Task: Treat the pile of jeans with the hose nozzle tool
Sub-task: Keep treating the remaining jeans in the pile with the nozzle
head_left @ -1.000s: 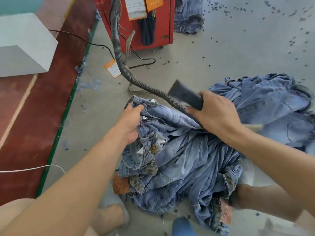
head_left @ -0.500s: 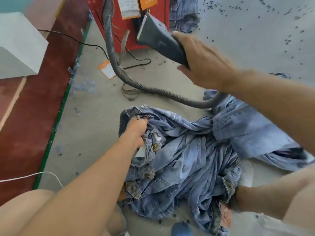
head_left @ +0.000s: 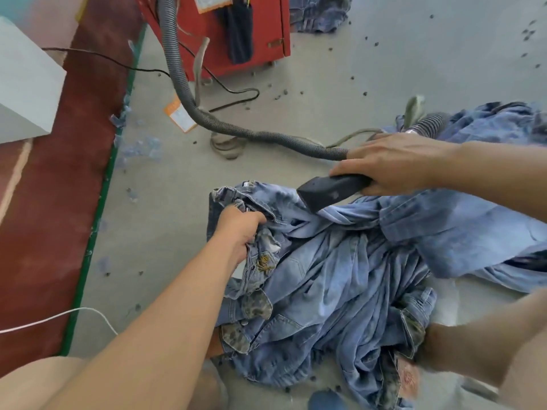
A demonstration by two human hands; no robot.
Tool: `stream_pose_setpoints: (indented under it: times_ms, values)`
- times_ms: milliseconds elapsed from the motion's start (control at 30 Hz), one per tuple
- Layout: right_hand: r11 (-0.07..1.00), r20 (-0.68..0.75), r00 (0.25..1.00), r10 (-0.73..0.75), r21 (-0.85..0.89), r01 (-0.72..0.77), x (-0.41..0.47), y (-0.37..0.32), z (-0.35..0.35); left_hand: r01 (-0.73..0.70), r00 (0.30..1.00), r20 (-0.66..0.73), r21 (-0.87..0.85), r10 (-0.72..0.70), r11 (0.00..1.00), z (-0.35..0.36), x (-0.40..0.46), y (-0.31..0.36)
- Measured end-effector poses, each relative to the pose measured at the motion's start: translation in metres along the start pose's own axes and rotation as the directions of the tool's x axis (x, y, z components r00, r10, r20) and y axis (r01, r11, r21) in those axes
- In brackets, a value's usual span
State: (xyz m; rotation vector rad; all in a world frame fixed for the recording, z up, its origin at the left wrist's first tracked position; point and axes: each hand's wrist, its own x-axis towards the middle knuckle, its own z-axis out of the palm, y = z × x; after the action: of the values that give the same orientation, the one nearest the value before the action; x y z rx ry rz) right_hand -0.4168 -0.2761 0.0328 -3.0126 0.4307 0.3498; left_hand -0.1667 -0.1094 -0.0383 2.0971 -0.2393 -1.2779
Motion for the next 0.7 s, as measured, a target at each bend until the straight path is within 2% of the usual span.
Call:
stream_pose_setpoints:
  times_ms: [133, 333, 500, 633, 700]
  values:
    - [0.999, 0.101, 0.994, -0.032, 0.041, 0.028, 0.005, -0.006, 0.003, 0.07, 0.989, 0.142, -0.147, -0.049, 0.987, -0.005, 0.004, 0.009]
    - [0.999, 0.073, 0.997, 0.031, 0.03, -0.033, 0.01, -0.007, 0.019, 0.181, 0.947, 0.317, -0.367, -0.06, 0.912, -0.007, -0.008, 0.022]
    - [0.988, 0.045, 0.998, 0.054, 0.141, -0.06, 0.012, -0.015, 0.008, 0.208, 0.93, 0.364, -0.396, -0.055, 0.894, -0.01, -0.01, 0.023]
    - [0.938, -0.062, 0.986, 0.152, 0.325, -0.124, 0.0, -0.013, -0.004, 0.206, 0.923, 0.384, -0.429, -0.028, 0.88, -0.01, -0.016, 0.027]
    - [0.914, -0.07, 0.983, 0.171, 0.385, -0.131, 0.0, -0.01, -0.014, 0.209, 0.918, 0.397, -0.463, -0.009, 0.861, -0.006, -0.02, 0.029]
